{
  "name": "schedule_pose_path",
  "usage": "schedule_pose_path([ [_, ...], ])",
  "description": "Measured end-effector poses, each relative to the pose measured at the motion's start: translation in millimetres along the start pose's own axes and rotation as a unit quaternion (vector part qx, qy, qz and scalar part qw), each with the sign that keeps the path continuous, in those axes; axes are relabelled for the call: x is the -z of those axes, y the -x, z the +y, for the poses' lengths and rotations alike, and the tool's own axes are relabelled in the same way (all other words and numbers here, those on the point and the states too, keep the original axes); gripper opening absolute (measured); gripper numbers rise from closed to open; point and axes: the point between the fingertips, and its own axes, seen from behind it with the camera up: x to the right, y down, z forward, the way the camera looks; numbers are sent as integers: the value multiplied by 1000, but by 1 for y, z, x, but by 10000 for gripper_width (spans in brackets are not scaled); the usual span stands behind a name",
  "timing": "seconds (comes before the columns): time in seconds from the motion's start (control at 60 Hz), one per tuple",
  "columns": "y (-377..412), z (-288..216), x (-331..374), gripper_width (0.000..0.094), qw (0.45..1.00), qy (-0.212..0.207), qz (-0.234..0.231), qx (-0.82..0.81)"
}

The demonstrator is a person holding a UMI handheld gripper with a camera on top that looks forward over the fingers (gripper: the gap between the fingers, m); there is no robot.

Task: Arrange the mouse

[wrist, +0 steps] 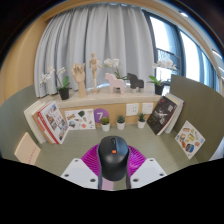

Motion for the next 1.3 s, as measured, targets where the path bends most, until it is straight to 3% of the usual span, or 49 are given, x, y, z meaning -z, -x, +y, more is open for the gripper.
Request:
schedule_pose_path([
  [0.133, 65, 30, -21, 317, 999, 24, -21, 15],
  [0.217, 90, 77, -41, 316, 997, 70, -24, 13],
  [0.417, 116, 174, -74, 325, 988, 154, -29, 16],
  [0.567, 116, 211, -80, 387, 982, 184, -28, 28],
  [0.6, 117, 208, -82, 408, 985, 167, -26, 27],
  [0.8, 117, 215, -80, 553, 985, 170, -29, 33],
  [0.883, 119, 213, -76, 879, 982, 186, -33, 21],
  [1.017, 112, 188, -58, 853, 985, 168, -16, 29],
  [1.3, 108, 112, 33, 855, 992, 117, -32, 16],
])
